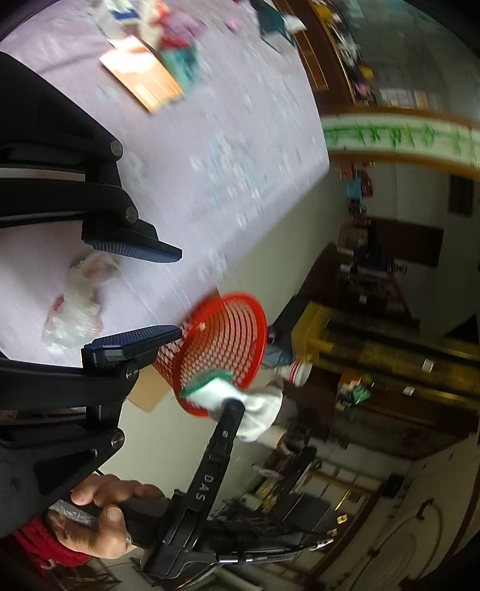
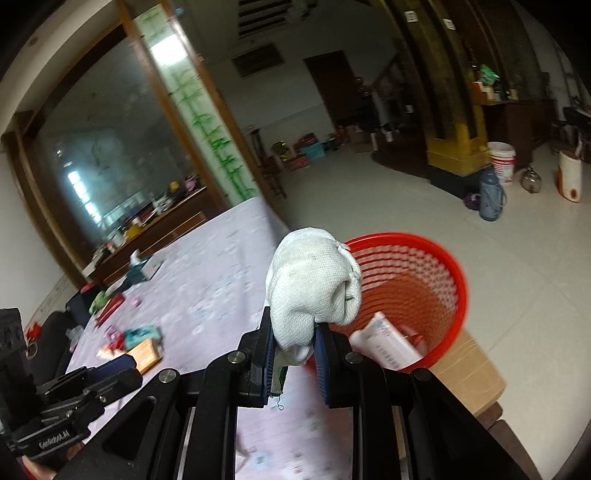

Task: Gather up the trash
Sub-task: 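Carry the plastic bag and sock over the red wastebasket with both tools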

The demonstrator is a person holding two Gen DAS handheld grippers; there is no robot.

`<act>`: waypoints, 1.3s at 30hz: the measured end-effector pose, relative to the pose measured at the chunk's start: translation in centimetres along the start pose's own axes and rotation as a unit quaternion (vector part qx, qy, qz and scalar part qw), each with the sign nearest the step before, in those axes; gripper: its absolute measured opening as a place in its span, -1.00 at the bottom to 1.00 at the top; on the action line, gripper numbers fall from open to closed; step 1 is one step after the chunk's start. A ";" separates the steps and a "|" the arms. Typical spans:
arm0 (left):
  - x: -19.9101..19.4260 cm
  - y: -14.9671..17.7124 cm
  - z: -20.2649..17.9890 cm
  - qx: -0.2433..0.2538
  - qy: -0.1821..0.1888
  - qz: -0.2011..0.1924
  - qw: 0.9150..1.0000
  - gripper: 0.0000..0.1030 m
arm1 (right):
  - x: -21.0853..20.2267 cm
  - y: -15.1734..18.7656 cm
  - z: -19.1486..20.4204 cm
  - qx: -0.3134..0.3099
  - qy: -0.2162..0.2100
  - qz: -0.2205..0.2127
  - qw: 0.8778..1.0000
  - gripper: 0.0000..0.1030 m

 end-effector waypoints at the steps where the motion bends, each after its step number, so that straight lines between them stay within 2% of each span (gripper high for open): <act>1: 0.7 -0.4 -0.4 0.004 0.006 0.003 1.000 -0.34 | 0.2 -0.4 -0.3 0.003 0.003 -0.001 1.000 -0.60; 3: 2.5 -0.8 -1.2 0.016 0.003 0.029 0.999 -0.34 | 0.5 -1.0 -1.3 0.014 0.006 0.001 1.000 -0.60; 5: 3.9 -0.2 -1.2 0.005 0.003 0.048 0.999 -0.32 | 0.8 -1.1 -1.7 0.018 0.004 0.002 1.000 -0.60; 8: 5.2 1.5 -0.4 -0.028 0.030 0.081 0.996 -0.28 | 1.2 -0.9 -2.5 0.024 0.004 0.006 1.000 -0.60; 9: 5.5 2.2 0.0 -0.043 0.030 0.092 0.994 -0.22 | 1.4 -0.9 -2.7 0.028 0.001 0.010 1.000 -0.60; 12: 5.6 3.7 0.8 -0.089 0.037 0.107 0.990 0.24 | 1.7 -0.8 -3.0 0.032 -0.005 0.013 0.999 -0.60; 16: 4.4 5.9 0.4 -0.106 0.032 0.117 0.987 0.47 | 1.9 -0.8 -3.5 0.032 -0.015 0.018 0.999 -0.60; 24: 4.7 9.2 -0.4 -0.096 -0.013 0.154 0.983 0.46 | 1.5 -0.7 -4.4 0.032 -0.027 0.024 0.999 -0.60; 25: 4.5 9.4 -0.3 -0.095 -0.018 0.145 0.985 0.33 | 1.5 -0.7 -4.5 0.032 -0.028 0.024 0.999 -0.60; 26: 4.5 9.3 -0.3 -0.089 -0.025 0.138 0.986 0.00 | 1.5 -0.7 -4.6 0.032 -0.028 0.023 0.999 -0.60; 28: 4.8 8.9 -0.2 -0.079 -0.031 0.136 0.987 -0.25 | 1.5 -0.7 -4.7 0.033 -0.027 0.024 0.999 -0.60; 32: 5.1 6.4 -0.7 -0.056 -0.026 0.113 0.992 -0.25 | 1.6 -1.3 -5.5 0.040 -0.019 0.021 0.999 -0.60; 36: 5.1 1.1 -2.3 -0.018 -0.002 0.059 0.998 -0.25 | 1.8 -2.6 -6.1 0.046 -0.005 0.012 0.999 -0.60; 39: 7.1 -2.8 -3.7 0.002 0.017 0.040 0.999 -0.24 | 2.1 -3.6 -6.3 0.048 0.001 0.006 0.999 -0.60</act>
Point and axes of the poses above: each gripper's, at about its wrist camera, not at the fingertips, and x roughly the way its jaws point, z to its left, y to its underside, the point moved 2 cm from there along x, roughly the way its jaws point, and after that the axes turned 15 degrees about x, right-handed, at the moved point
